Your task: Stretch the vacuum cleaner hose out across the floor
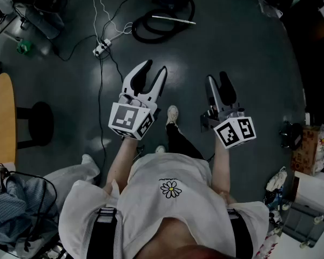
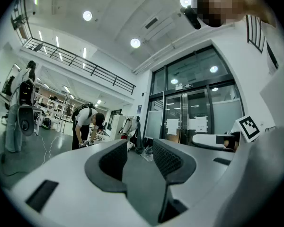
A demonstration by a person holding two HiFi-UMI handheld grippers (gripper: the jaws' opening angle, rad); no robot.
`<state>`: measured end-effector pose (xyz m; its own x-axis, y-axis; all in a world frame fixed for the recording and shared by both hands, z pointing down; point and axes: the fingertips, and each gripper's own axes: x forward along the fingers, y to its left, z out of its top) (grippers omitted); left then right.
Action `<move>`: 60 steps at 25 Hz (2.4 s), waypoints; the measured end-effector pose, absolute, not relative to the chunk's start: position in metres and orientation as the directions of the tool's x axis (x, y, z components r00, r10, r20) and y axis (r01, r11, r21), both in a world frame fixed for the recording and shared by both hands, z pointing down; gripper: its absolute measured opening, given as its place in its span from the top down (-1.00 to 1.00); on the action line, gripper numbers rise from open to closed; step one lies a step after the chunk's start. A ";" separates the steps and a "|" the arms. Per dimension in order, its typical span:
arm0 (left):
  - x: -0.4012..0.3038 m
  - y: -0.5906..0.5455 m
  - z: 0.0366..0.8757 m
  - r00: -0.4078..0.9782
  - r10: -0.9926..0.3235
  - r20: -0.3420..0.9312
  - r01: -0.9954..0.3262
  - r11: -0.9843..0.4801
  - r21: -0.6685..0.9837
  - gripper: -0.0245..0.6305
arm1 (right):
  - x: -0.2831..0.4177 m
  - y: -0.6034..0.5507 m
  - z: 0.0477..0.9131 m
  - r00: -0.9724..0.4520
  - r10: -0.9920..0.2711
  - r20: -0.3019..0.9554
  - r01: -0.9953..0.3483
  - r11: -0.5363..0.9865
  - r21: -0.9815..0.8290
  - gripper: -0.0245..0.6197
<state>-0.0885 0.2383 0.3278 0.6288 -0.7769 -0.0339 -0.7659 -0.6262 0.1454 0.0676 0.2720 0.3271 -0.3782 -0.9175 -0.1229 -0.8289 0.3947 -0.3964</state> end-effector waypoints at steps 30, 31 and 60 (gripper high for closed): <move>-0.047 -0.411 0.392 0.607 -0.793 0.057 -0.784 -0.586 0.202 0.46 | 0.085 -0.369 0.389 -0.513 -0.829 0.223 -0.853 0.463 -0.242 0.22; -0.046 -0.432 0.393 0.612 -0.789 0.060 -0.781 -0.591 0.200 0.46 | 0.083 -0.388 0.389 -0.511 -0.830 0.223 -0.854 0.462 -0.238 0.22; -0.068 -0.802 0.874 0.473 -0.825 0.310 -0.880 -0.459 0.120 0.46 | 0.057 -0.771 1.051 -0.494 -0.246 0.834 -0.585 0.804 -0.110 0.22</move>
